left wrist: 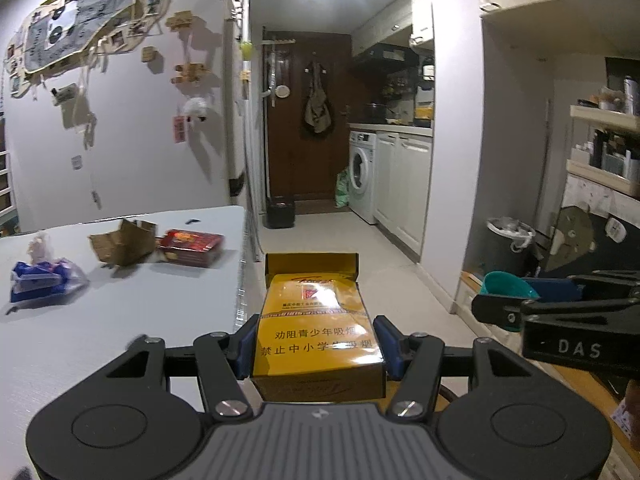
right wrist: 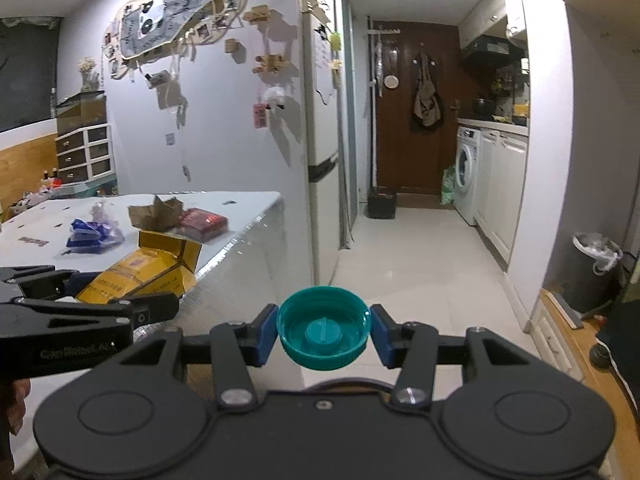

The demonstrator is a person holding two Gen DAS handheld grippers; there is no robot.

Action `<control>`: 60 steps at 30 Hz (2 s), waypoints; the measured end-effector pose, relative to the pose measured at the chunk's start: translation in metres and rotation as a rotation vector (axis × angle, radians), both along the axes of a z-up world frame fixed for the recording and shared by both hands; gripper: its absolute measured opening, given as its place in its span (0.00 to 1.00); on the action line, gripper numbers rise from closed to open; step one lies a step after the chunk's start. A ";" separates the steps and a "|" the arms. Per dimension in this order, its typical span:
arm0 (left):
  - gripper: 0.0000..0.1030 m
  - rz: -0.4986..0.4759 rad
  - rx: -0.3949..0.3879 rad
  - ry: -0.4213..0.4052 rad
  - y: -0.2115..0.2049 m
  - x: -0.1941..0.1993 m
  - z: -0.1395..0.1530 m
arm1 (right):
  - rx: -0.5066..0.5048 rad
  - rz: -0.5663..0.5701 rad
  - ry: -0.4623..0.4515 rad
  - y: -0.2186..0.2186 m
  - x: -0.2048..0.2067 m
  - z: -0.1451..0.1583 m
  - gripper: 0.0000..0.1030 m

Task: Collect trash
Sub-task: 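Carry the cigarette box and teal cap in both grippers over the yellow bin, then open the left gripper to drop the cigarette box while the right gripper drops the teal cap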

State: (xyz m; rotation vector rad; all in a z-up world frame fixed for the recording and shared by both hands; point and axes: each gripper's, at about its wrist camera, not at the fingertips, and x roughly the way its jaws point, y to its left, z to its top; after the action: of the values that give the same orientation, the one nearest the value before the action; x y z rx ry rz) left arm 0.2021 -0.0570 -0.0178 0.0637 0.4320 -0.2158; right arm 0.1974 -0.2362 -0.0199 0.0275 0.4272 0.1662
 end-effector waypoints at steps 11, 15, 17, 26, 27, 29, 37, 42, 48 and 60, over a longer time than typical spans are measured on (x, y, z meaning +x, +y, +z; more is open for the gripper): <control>0.57 -0.027 -0.011 0.088 -0.042 0.016 -0.036 | 0.009 -0.030 0.069 -0.036 0.001 -0.036 0.49; 0.57 -0.030 -0.002 0.130 -0.056 0.029 -0.056 | 0.005 -0.042 0.100 -0.048 0.013 -0.056 0.49; 0.57 -0.030 0.002 0.156 -0.063 0.038 -0.068 | 0.008 -0.050 0.121 -0.054 0.021 -0.068 0.49; 0.58 -0.013 0.036 0.310 -0.084 0.085 -0.135 | 0.010 -0.068 0.279 -0.071 0.068 -0.143 0.49; 0.58 -0.009 0.042 0.328 -0.085 0.090 -0.143 | 0.021 -0.067 0.299 -0.073 0.073 -0.151 0.49; 0.58 -0.004 0.054 0.362 -0.086 0.100 -0.159 | 0.043 -0.062 0.335 -0.076 0.083 -0.166 0.49; 0.58 0.009 0.050 0.484 -0.086 0.139 -0.207 | 0.034 -0.011 0.438 -0.075 0.117 -0.208 0.49; 0.58 -0.007 0.061 0.533 -0.088 0.155 -0.227 | 0.021 0.021 0.480 -0.068 0.138 -0.218 0.49; 0.58 -0.030 0.072 0.591 -0.083 0.159 -0.249 | 0.033 0.025 0.508 -0.070 0.159 -0.227 0.49; 0.58 -0.084 0.094 0.624 -0.092 0.163 -0.267 | 0.096 0.047 0.472 -0.070 0.185 -0.235 0.52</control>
State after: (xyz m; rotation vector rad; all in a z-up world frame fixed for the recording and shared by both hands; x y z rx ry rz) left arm 0.3650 -0.1491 -0.2850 0.1073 1.0628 -0.2975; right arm 0.3824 -0.3061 -0.2548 0.1532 0.8907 0.2275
